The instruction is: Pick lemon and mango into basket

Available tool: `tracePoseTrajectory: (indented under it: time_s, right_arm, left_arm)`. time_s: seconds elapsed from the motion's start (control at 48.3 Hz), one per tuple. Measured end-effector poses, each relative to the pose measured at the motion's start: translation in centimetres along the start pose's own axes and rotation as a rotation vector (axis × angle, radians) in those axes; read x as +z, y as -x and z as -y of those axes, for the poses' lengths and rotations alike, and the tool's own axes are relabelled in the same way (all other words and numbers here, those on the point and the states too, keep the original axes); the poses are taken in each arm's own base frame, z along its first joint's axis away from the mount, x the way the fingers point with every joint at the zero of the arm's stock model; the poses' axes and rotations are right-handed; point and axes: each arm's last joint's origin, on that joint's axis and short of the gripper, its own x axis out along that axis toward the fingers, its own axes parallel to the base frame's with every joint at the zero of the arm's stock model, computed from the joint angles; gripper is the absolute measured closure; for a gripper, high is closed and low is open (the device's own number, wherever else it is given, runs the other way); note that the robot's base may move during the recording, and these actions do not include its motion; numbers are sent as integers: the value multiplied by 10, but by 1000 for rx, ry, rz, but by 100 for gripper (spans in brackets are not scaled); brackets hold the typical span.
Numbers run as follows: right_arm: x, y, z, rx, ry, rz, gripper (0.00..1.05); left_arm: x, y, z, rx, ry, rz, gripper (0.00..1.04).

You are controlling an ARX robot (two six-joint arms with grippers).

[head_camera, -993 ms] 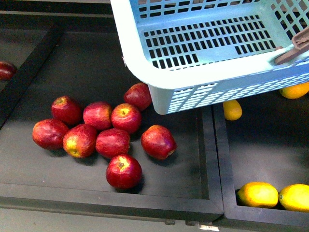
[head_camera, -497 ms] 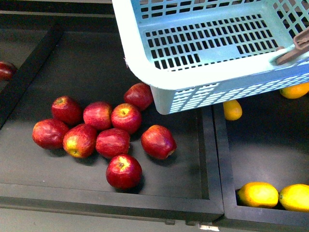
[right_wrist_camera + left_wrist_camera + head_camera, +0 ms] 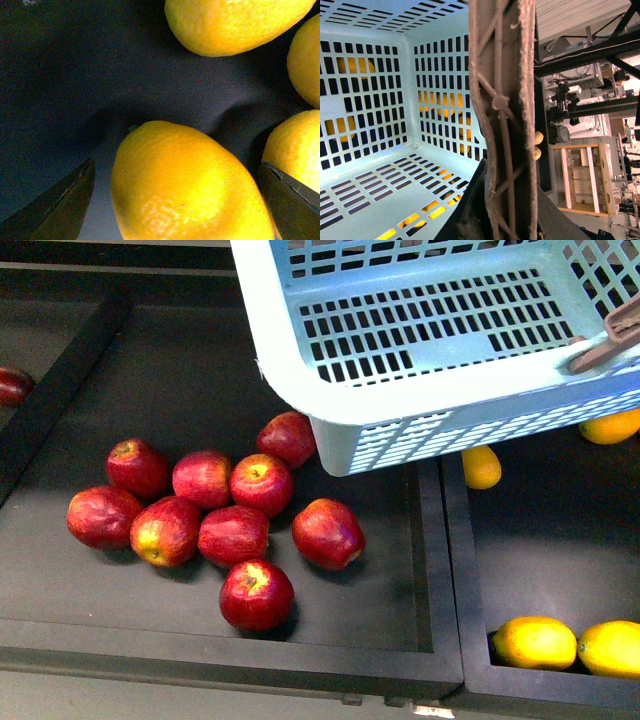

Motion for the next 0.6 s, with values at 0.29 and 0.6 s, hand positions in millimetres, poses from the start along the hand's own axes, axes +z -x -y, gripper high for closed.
tracePoseTrajectory:
  time_s: [0.29, 0.6]
  right_arm:
    - [-3, 0, -1, 1, -15, -19, 37]
    - [-8, 23, 15, 30, -66, -31, 38]
  left_arm:
    - [0, 0, 0, 0, 0, 0, 98]
    - [0, 0, 0, 0, 0, 0, 98]
